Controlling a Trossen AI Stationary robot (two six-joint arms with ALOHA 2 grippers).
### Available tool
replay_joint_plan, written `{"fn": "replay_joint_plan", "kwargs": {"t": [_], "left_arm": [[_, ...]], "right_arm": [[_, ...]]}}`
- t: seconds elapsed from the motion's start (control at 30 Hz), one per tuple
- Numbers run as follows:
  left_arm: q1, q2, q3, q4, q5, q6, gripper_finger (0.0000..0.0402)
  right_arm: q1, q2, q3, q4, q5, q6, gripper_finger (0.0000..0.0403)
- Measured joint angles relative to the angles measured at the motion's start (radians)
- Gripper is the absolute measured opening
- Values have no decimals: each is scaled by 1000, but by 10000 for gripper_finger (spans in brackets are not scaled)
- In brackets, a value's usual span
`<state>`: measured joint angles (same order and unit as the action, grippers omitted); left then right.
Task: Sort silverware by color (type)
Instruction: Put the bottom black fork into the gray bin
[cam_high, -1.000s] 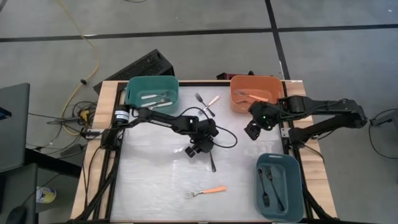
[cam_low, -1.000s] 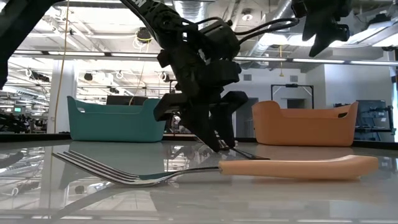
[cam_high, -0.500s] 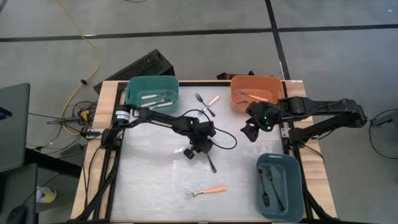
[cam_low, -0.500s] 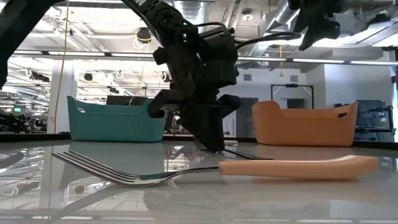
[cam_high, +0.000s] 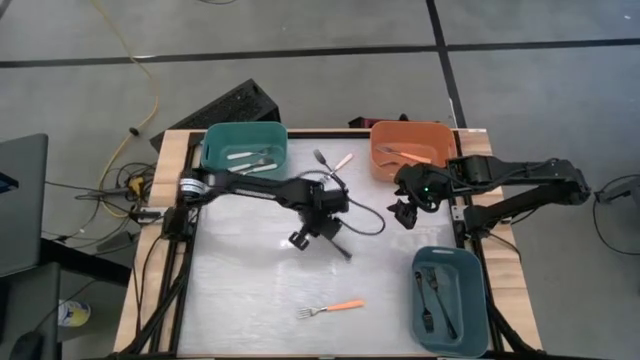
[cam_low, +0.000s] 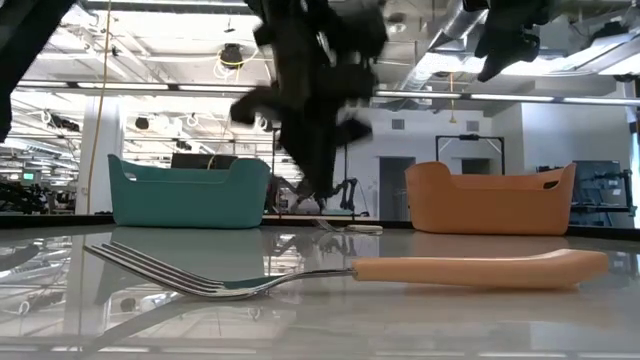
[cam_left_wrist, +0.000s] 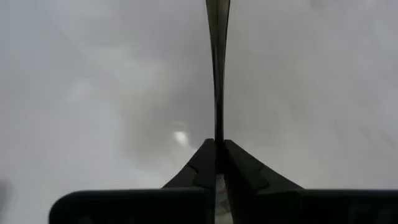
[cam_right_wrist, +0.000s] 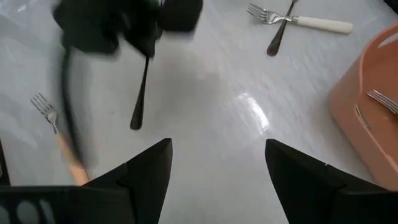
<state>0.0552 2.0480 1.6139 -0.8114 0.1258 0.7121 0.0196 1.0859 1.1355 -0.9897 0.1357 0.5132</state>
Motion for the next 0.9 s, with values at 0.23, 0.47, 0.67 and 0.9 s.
{"fn": "replay_joint_plan", "kwargs": {"t": [0.23,0.47,0.67,0.9], "left_arm": [[72,-211,-1,-118,-214,-37,1],[215,-428,-147,-188,-374,-147,0],[264,-745,-358,-12,-354,-199,0],[214,-1004,-640,274,-401,-300,0]], "right_arm": [[-5,11,0,18,49,-78,282],[-58,107,0,142,74,-81,282],[-62,267,0,526,64,-145,282],[-114,413,1,1080,-32,-15,282]]}}
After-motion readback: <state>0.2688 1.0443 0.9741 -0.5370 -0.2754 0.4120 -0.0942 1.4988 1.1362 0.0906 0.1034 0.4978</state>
